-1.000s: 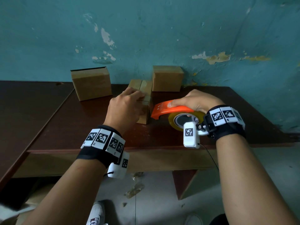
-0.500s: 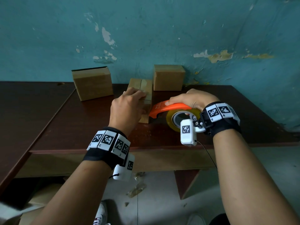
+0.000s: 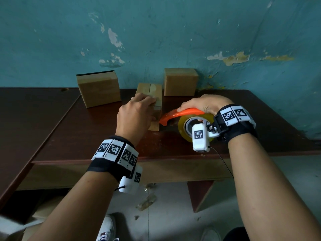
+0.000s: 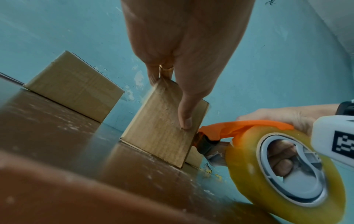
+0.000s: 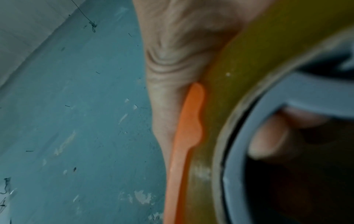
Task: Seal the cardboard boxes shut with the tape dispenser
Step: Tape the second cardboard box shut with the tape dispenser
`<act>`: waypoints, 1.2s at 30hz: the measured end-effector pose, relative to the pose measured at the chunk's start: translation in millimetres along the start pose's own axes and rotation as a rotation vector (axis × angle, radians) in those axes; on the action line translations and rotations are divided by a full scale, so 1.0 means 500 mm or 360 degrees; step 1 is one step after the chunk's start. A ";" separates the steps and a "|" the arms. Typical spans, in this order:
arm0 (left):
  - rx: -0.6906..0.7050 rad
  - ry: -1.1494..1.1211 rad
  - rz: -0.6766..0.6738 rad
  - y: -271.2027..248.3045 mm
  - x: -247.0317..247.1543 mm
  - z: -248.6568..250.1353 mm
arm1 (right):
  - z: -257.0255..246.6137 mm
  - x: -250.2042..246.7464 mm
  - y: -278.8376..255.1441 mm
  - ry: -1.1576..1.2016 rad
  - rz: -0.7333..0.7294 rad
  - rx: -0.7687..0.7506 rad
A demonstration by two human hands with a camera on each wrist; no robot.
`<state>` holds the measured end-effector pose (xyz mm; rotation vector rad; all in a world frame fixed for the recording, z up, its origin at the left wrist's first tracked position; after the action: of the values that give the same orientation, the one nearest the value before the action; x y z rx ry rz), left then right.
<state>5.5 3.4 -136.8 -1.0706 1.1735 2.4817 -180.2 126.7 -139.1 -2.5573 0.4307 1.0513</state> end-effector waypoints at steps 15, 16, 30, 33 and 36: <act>-0.0059 0.0007 -0.0128 0.002 -0.006 -0.001 | 0.046 -0.058 -0.029 -0.0087 0.0475 0.0161; -0.0064 -0.0007 -0.0140 0.003 -0.008 0.000 | 0.046 -0.071 -0.035 -0.0075 0.0635 0.0133; -0.0451 -0.0782 -0.0511 0.011 -0.052 -0.027 | 0.041 -0.011 -0.014 -0.0578 0.0892 0.0305; -0.0668 -0.1058 -0.0490 0.019 -0.064 -0.060 | 0.043 0.002 -0.005 -0.0606 0.0767 0.0345; -0.0960 -0.1310 -0.0348 0.024 -0.077 -0.117 | 0.029 0.002 -0.006 -0.0686 0.0785 0.0345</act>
<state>58.9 -42.8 -128.0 -0.1475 0.0720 2.6856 -187.2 135.6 -149.2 -1.9979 1.0175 1.5771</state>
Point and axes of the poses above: each hand's wrist, its own y-axis towards the middle knuckle, its own x-axis out of the palm, z = x × y, the point moved 9 cm from there along y, towards the middle knuckle, and after that the axes turned 15 degrees about -x, right-handed, at the moved point
